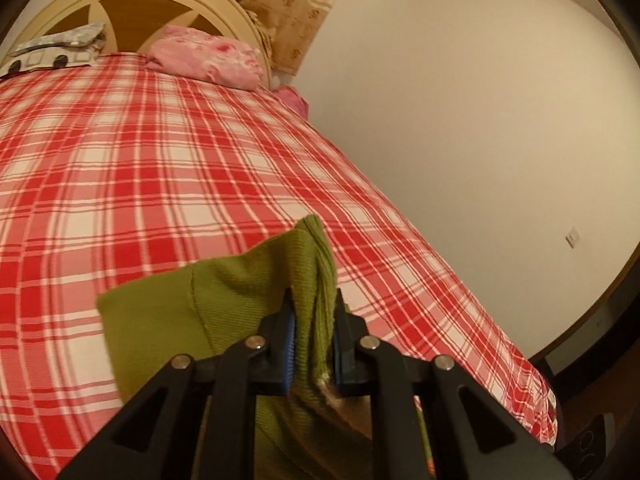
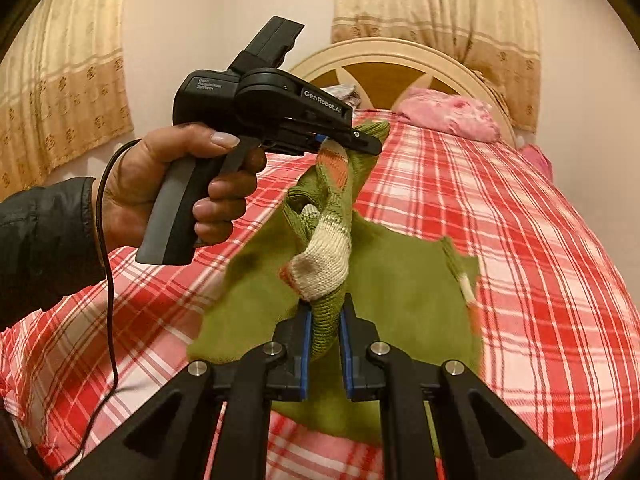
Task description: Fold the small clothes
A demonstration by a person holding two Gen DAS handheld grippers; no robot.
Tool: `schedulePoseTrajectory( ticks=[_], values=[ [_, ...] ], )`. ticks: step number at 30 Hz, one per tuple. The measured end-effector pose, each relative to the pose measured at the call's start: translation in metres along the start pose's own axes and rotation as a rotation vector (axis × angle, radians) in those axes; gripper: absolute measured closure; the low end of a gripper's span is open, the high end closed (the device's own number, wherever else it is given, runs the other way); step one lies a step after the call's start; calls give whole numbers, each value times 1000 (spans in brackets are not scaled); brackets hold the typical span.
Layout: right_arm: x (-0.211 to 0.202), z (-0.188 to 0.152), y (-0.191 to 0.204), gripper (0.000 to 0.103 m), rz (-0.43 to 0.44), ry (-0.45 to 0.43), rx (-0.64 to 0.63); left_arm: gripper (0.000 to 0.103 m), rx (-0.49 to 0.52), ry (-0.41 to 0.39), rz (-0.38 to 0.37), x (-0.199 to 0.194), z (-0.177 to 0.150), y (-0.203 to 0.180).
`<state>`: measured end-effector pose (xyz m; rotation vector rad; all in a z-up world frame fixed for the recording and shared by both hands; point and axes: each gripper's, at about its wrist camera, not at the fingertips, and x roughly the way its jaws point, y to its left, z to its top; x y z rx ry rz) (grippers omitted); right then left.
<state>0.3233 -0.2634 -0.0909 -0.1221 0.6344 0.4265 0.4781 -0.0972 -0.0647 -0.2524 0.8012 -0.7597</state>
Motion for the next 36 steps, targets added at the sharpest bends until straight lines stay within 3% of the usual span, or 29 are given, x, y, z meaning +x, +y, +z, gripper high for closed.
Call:
schedulePoseTrajectory(
  ticks=[15, 22, 24, 26, 28, 30, 35, 36],
  values=[
    [-3, -42, -59, 96, -2, 65, 167, 88, 86, 117, 48, 67, -15, -43],
    [1, -64, -78, 96, -3, 112, 232, 84, 165, 121, 101, 81, -21, -63],
    [1, -69, -81, 96, -11, 126, 243, 84, 209, 101, 80, 76, -22, -76],
    [1, -75, -85, 97, -25, 139, 256, 77, 250, 84, 75, 69, -22, -88],
    [-3, -81, -91, 97, -24, 141, 275, 52, 311, 66, 88, 58, -25, -102],
    [-10, -83, -96, 97, -6, 128, 300, 41, 351, 44, 121, 46, -31, -107],
    [-23, -74, -106, 93, 30, 99, 347, 40, 323, 31, 220, 6, -58, -80],
    [-23, -69, -106, 80, 39, 94, 341, 40, 310, 22, 226, -2, -63, -75]
  ],
)
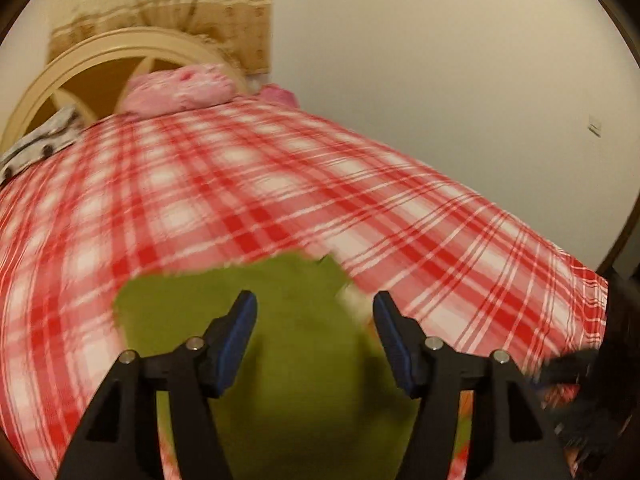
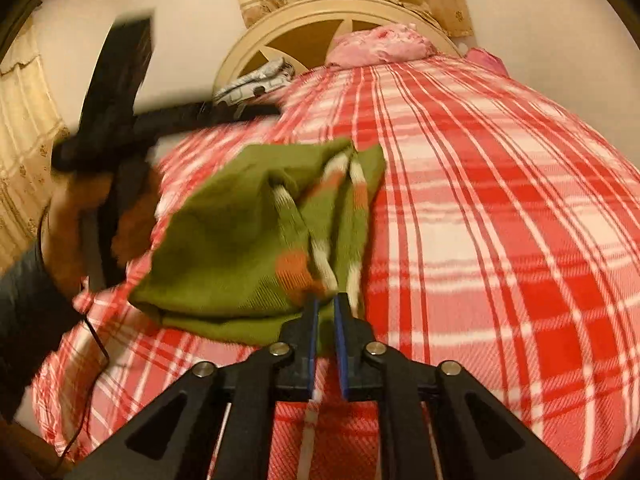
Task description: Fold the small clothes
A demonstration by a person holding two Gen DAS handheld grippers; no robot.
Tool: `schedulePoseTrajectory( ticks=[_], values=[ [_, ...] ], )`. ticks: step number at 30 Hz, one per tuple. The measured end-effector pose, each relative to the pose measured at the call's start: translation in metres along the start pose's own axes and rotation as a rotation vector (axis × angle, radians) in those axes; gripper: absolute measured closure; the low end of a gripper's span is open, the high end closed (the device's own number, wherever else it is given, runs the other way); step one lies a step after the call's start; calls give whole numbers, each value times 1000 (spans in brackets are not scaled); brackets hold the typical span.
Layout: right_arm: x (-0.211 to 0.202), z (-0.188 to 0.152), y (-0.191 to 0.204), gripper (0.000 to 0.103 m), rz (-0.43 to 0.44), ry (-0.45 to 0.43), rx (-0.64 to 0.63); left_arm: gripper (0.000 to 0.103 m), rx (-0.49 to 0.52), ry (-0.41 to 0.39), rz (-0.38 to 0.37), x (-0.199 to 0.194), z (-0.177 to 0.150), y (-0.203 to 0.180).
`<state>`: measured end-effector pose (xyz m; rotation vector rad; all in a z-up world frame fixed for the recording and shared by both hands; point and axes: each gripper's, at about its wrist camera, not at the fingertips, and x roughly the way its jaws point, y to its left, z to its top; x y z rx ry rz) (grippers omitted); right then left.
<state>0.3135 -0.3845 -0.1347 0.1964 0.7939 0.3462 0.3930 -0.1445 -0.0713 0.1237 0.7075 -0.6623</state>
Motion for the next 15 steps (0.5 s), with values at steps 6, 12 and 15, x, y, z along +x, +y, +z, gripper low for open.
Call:
schedulePoseTrajectory(
  ticks=[6, 12, 15],
  values=[
    [10, 47, 5, 15, 114, -10, 9, 27, -93, -37, 87, -40, -54, 34],
    [58, 85, 1, 53, 109, 62, 64, 26, -191, 0, 48, -40, -93, 45],
    [91, 90, 1, 54, 173, 152, 102, 26, -192, 16, 41, -34, -102, 42]
  ],
)
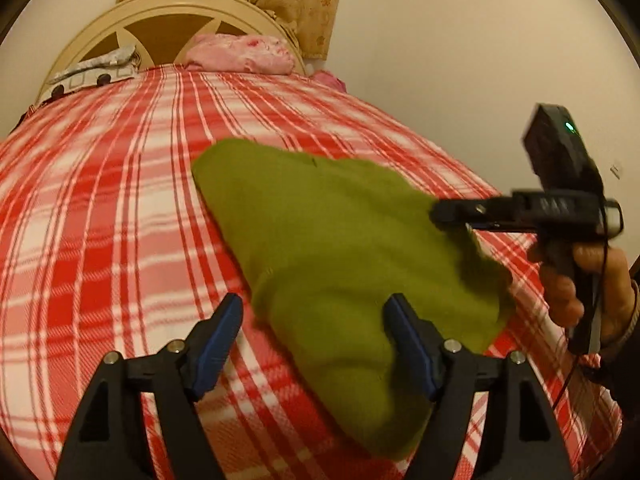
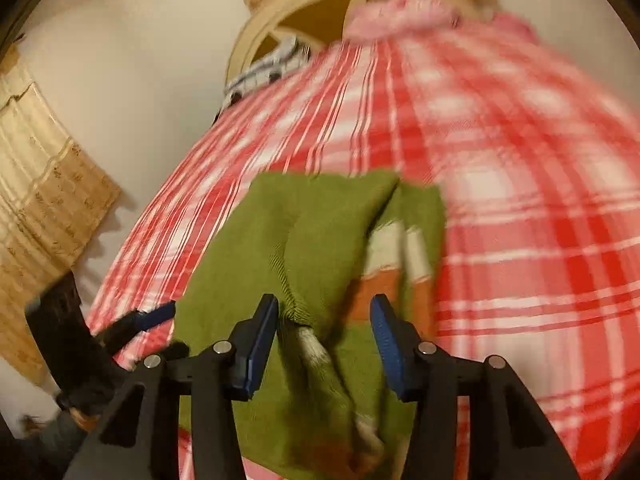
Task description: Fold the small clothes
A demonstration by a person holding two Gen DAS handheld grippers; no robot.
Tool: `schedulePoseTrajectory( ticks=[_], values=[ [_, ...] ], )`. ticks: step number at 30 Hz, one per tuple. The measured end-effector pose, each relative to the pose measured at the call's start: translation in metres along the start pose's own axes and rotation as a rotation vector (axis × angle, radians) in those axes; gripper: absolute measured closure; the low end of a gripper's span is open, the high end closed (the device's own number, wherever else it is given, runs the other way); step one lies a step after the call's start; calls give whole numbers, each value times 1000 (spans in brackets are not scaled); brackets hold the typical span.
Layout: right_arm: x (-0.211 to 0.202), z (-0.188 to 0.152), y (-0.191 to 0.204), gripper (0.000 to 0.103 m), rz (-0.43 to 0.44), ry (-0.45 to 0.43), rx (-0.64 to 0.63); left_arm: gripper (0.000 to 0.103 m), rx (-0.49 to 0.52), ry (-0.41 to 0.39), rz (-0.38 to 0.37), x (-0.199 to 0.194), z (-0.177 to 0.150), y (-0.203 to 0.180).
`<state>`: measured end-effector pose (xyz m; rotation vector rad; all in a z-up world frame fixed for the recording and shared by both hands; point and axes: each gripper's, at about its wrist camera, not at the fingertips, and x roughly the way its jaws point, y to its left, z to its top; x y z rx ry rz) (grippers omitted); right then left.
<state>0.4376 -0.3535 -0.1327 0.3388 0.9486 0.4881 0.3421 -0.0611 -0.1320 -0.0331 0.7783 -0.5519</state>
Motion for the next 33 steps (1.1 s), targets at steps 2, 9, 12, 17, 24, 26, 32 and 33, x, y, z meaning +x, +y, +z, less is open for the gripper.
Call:
schedulePoseTrajectory(
  ticks=[2, 9, 12, 17, 24, 26, 32, 33],
  values=[
    [10, -2, 2, 82, 26, 24, -2, 26, 2, -6, -11, -1, -1, 0],
    [-30, -21, 14, 90, -54, -94, -37, 12, -24, -15, -41, -2, -5, 8],
    [-21, -25, 2, 89, -127, -68, -23, 11, 1, 28, -48, 5, -8, 3],
    [-1, -26, -15, 89, -142, -30, 1, 10, 27, 83, -37, 14, -10, -4],
    [-28, -26, 7, 62, -252, -95, -101, 4, -26, 114, -60, 20, -11, 4],
    [-46, -26, 27, 49, -256, -172, -153, 4, -30, 117, -62, 19, -13, 2],
    [-12, -9, 76, 46, -122, -83, -302, 2, -35, 128, -53, 22, -13, 2],
    [1, -5, 75, 46, -107, -57, -291, 1, -34, 128, -48, 22, -13, 1]
  ],
)
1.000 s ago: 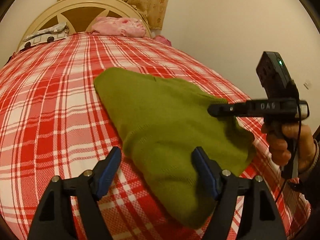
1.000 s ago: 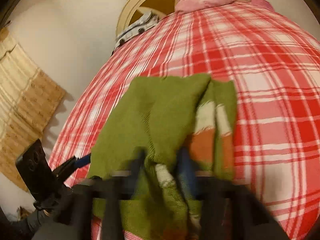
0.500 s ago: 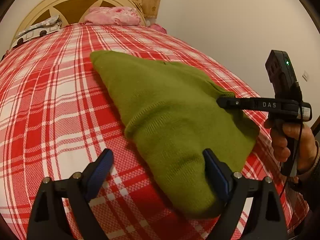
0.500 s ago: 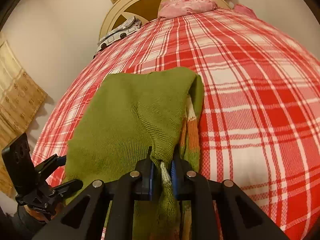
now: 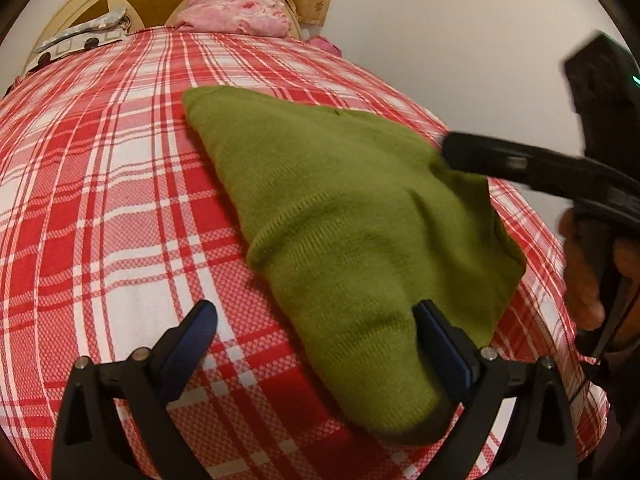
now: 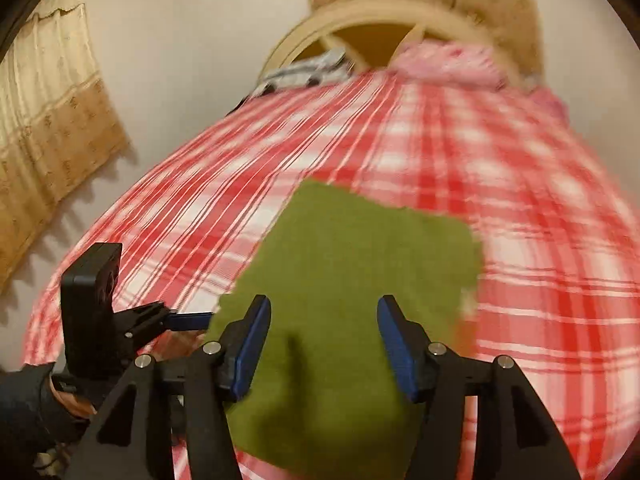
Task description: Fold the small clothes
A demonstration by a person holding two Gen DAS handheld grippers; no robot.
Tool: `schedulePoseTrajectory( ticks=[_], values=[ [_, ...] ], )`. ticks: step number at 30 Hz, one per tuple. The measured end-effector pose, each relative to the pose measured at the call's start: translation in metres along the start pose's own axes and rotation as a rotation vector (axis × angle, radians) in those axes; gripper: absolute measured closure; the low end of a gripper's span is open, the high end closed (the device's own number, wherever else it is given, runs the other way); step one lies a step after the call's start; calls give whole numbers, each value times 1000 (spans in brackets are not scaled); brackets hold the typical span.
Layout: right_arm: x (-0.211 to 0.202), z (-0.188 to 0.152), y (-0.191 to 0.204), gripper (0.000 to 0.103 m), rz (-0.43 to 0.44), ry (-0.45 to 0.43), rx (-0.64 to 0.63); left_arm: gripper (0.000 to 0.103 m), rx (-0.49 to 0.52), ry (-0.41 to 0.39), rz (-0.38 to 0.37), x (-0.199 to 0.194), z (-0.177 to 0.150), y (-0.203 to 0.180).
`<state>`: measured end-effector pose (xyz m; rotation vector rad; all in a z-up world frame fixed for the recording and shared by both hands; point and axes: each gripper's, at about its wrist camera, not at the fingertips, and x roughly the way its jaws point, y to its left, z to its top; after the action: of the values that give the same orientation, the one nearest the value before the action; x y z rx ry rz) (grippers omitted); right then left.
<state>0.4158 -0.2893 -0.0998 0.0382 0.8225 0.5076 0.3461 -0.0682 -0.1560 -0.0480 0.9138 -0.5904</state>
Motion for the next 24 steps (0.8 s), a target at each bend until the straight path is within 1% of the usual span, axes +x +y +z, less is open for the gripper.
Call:
schedulePoseTrajectory(
  ticks=[3, 5, 6, 7, 11, 14, 17, 19, 21, 22, 23, 24],
  values=[
    [26, 0, -13, 46, -37, 59, 25, 1, 3, 2, 9, 1, 1, 0],
    [33, -6, -22, 46, -62, 88, 35, 1, 8, 7, 14, 2, 1, 0],
    [36, -10, -30, 47, -66, 105, 53, 0, 13, 11, 18, 3, 2, -1],
    [35, -12, -36, 47, -50, 111, 70, 0, 16, 14, 21, 4, 2, -2],
    [32, -16, -42, 48, -20, 94, 66, 0, 21, 3, 35, 1, 4, -3],
    [19, -14, -47, 46, 40, 35, 77, 0, 25, -10, 21, -4, 9, -4],
    [5, -7, -63, 46, 83, -20, 124, 0, -26, -23, -12, -3, 17, 3],
    [-1, -1, -78, 46, 52, -44, 153, 0, -58, -7, -23, 5, 22, 7],
    [-6, 3, -96, 46, 44, -76, 199, 0, -62, 6, -37, 12, 24, 6],
    [-4, 4, -109, 46, 36, -67, 237, 0, -61, 11, -39, 14, 25, 4],
    [2, 4, -119, 46, 35, -40, 263, 0, -59, 17, -46, 16, 25, 3],
    [13, 4, -129, 46, 51, 6, 292, 0, -59, 24, -49, 19, 27, 2]
  ],
)
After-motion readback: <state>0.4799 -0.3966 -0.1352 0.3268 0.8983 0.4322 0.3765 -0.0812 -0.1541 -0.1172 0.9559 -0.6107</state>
